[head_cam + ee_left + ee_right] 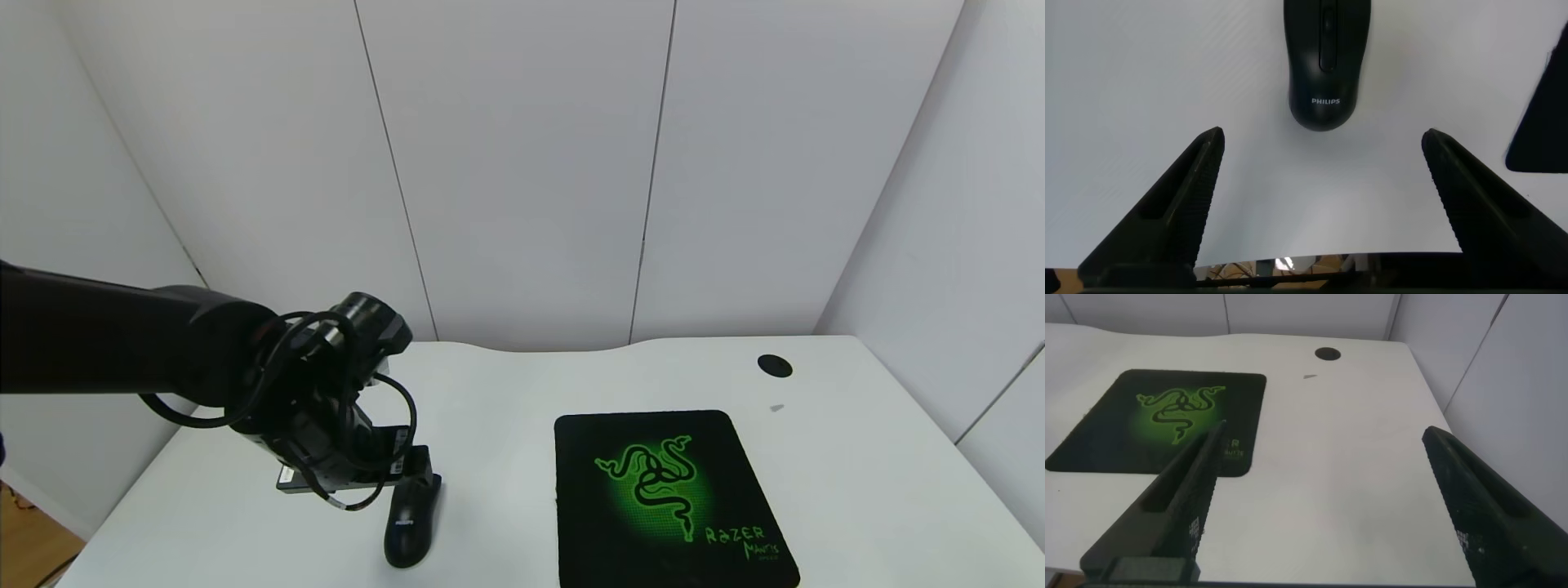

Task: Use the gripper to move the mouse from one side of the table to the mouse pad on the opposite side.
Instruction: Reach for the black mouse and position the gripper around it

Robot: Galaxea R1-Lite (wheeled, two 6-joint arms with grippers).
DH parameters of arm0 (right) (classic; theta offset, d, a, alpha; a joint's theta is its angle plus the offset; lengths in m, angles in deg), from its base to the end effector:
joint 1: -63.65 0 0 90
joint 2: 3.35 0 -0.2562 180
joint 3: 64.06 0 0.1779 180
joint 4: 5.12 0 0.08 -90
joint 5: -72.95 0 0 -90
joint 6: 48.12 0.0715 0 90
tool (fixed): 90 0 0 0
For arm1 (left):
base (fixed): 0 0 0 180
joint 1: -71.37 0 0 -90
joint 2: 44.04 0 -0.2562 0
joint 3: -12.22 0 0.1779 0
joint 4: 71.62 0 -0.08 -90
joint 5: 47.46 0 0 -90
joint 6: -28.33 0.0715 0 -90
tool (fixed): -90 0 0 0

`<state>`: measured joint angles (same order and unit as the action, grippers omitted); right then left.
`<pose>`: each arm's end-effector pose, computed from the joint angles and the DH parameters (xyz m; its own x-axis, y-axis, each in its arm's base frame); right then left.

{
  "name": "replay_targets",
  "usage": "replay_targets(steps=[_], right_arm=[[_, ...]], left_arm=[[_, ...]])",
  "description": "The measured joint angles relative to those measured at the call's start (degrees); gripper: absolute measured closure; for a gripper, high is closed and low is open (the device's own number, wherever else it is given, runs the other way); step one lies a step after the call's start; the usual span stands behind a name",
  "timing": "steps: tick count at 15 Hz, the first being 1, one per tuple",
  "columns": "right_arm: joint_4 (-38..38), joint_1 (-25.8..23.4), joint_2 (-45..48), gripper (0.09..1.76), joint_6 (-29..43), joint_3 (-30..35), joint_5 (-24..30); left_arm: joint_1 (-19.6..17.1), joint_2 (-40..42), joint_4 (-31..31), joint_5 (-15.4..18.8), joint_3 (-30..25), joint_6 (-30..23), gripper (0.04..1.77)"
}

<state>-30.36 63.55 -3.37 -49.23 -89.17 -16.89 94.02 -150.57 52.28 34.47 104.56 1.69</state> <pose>0.0564 0.0001 0.0751 1.0000 0.0010 -0.0026 -0.0011 0.9998 -0.0194 0.2772 -0.1048 0.0600 0.3622 0.0010 -0.9321 -0.0878 0.9956 -0.0331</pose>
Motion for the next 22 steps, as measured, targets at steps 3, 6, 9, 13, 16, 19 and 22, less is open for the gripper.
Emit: replay_targets(steps=[3, 6, 9, 13, 16, 19, 22], right_arm=[[0.00, 0.00, 0.00, 0.14, 0.00, 0.00, 0.00], [0.00, 0.02, 0.00, 0.14, 0.00, 0.00, 0.02], [0.00, 0.00, 0.00, 0.14, -0.01, 0.00, 0.02], [0.02, 0.00, 0.00, 0.14, -0.01, 0.00, 0.02], [0.00, 0.00, 0.00, 0.14, -0.01, 0.00, 0.05], [0.02, 0.00, 0.00, 0.14, -0.01, 0.00, 0.02], [0.04, 0.00, 0.00, 0.14, 0.00, 0.00, 0.00]], left_arm=[[0.20, -2.01, 6.42, -0.16, -4.30, 0.11, 0.09], [1.57, -4.02, 7.58, -2.33, -6.31, -0.17, 0.09], [3.25, -5.67, 11.03, -2.88, -8.08, -2.68, 0.09], [3.67, -7.28, 16.12, -2.84, -10.51, -4.69, 0.09], [3.52, -7.94, 17.79, -3.08, -11.17, -4.88, 0.09], [3.36, -8.62, 19.97, -3.89, -12.02, -4.88, 0.09], [2.82, -9.70, 24.71, -3.69, -13.37, -4.90, 0.09]])
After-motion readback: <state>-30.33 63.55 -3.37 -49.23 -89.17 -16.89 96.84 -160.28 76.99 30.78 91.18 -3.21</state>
